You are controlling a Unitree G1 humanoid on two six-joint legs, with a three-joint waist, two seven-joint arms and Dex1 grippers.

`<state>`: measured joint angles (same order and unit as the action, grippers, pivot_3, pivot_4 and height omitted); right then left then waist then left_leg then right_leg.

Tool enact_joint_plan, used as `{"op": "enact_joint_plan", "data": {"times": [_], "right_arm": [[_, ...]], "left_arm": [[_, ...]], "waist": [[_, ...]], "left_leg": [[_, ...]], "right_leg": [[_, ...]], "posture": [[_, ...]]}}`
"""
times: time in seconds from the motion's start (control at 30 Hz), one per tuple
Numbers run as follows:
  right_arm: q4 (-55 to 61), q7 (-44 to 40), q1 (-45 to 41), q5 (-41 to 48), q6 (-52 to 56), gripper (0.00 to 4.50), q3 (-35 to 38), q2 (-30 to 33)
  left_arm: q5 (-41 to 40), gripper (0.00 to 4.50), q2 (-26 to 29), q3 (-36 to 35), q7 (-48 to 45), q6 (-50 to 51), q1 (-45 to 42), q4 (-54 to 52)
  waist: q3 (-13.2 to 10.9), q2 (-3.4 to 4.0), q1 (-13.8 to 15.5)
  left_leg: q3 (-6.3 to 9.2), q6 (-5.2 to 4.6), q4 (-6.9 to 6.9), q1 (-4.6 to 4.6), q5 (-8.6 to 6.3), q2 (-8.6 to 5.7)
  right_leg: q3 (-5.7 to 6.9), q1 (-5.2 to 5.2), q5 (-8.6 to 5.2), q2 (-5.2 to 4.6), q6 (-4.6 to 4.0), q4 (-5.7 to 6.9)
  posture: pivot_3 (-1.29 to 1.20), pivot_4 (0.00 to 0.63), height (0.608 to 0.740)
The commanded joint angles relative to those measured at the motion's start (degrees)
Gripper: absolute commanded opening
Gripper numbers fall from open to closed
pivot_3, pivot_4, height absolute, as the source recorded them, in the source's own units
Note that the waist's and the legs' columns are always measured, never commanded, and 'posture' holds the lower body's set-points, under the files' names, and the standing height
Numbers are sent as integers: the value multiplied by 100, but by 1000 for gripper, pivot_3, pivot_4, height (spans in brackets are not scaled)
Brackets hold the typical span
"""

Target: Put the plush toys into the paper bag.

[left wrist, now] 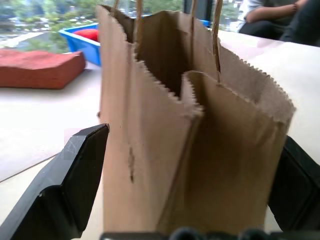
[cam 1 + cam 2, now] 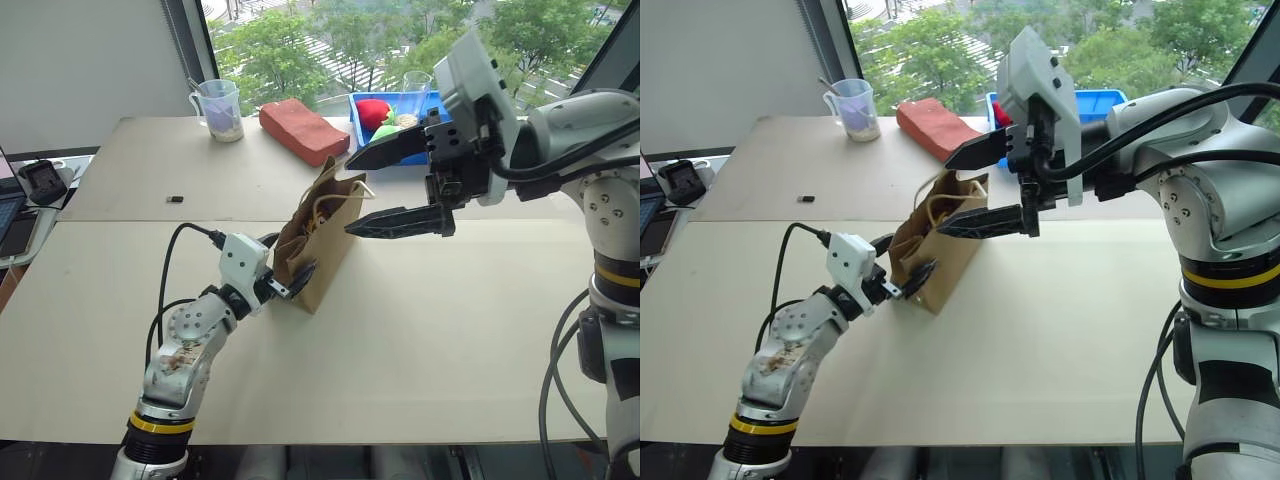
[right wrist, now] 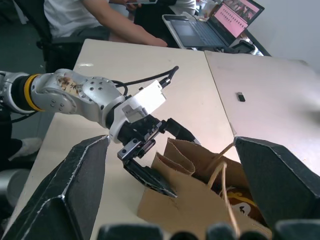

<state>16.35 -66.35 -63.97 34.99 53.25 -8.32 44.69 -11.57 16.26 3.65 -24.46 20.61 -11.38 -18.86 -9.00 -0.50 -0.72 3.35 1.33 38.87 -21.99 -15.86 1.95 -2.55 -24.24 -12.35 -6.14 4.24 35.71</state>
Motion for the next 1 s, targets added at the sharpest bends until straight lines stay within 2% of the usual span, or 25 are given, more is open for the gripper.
{"op": "enact_joint_plan", "data": {"times": [0.03,0.07,0.1,0.13,0.37,0.4,0.53,0.7,0.83,1.0], "right_arm": [[286,16,-85,8,-146,4429,50,1],[326,22,-108,37,-125,4429,46,-12],[350,29,-122,52,-110,4500,45,-21],[366,34,-134,64,-95,4500,46,-28],[212,46,-72,-134,-202,4500,75,95],[187,46,-81,-153,-210,4500,86,110],[-212,-172,-439,-26,-49,4500,363,435],[-1021,-977,-1128,218,189,4500,503,1171],[-1525,-1403,-1488,217,327,4500,377,1489],[-1267,-1417,-1308,277,522,4500,319,1528]], "left_arm": [[186,4500,-189,77,255,-264,-97,117],[201,4500,-242,74,285,-308,-106,149],[215,3976,-274,69,303,-344,-111,168],[210,3706,-288,66,291,-368,-121,188],[115,327,-138,-55,39,-370,-179,252],[104,39,-113,-65,-2,-366,-192,255],[-622,39,132,-256,-768,14,-720,327],[-1886,39,971,-235,-3164,498,-1687,946],[-1663,39,1414,298,-4942,-108,-2405,2230],[-1122,39,1128,660,-5920,-1352,-3036,3998]], "waist": [[0,0,3],[0,0,4],[0,0,3],[0,0,2],[0,0,3],[0,0,6],[-1,-1,22],[-4,-1,15],[-3,0,-29],[-4,1,-53]], "left_leg": [[0,0,0,-1,0,0],[1,0,-1,-1,0,0],[2,0,-1,0,0,0],[2,0,-2,-1,0,0],[1,0,-1,0,0,0],[1,0,-1,0,0,0],[1,2,-1,-5,1,0],[2,2,-5,-11,1,1],[-5,-6,-18,-5,-3,1],[-12,-6,-16,-8,-4,2]], "right_leg": [[0,0,0,0,0,0],[1,0,0,0,0,0],[2,-1,0,0,0,0],[2,-1,0,0,0,0],[1,0,0,0,0,-1],[1,0,0,0,0,-1],[2,-2,0,0,0,-3],[5,-6,-1,0,1,-7],[6,4,-1,0,1,-57],[3,-2,-1,0,1,-57]], "posture": [[0,150,740],[0,150,740],[0,150,740],[0,150,740],[0,150,740],[0,150,740],[0,150,740],[0,150,740],[0,150,740],[0,150,740]]}}
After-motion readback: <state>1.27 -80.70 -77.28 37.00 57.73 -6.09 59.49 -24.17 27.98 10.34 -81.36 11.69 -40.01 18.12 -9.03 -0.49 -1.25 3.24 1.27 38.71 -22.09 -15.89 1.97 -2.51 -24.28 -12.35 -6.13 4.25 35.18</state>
